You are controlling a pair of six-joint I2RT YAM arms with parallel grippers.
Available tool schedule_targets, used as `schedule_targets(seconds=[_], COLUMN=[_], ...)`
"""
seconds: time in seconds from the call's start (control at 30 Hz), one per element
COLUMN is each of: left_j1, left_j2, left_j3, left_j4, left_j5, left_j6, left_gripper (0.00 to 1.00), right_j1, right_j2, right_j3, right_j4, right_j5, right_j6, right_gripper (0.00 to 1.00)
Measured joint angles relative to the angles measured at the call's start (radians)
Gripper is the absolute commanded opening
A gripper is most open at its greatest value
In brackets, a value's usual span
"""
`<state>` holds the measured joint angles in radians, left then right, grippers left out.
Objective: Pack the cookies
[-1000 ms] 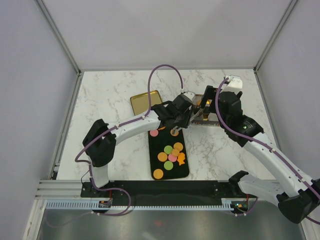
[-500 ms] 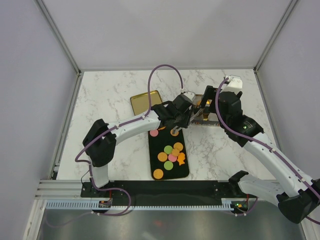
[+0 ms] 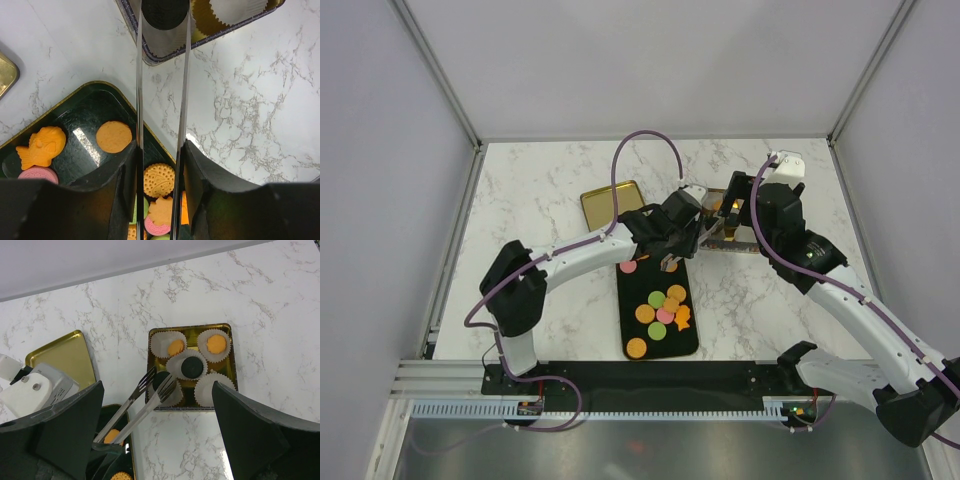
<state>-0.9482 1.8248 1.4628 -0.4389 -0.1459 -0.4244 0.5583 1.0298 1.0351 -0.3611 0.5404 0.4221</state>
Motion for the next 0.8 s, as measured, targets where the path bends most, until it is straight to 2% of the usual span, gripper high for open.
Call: schedule_targets(seconds=[0.8], left_j1=[-0.001], left_j2=[-0.016], left_j3=[-0.013], left_j4=[0.000], left_j5=[0.000], left_j6=[0.000], left_gripper=[0.52], right_j1=[0.000], right_j2=[0.000], right_j3=[0.000], right_j4=[0.000], right_j5=[0.000], right_j6=[0.000], right_gripper=[0.98])
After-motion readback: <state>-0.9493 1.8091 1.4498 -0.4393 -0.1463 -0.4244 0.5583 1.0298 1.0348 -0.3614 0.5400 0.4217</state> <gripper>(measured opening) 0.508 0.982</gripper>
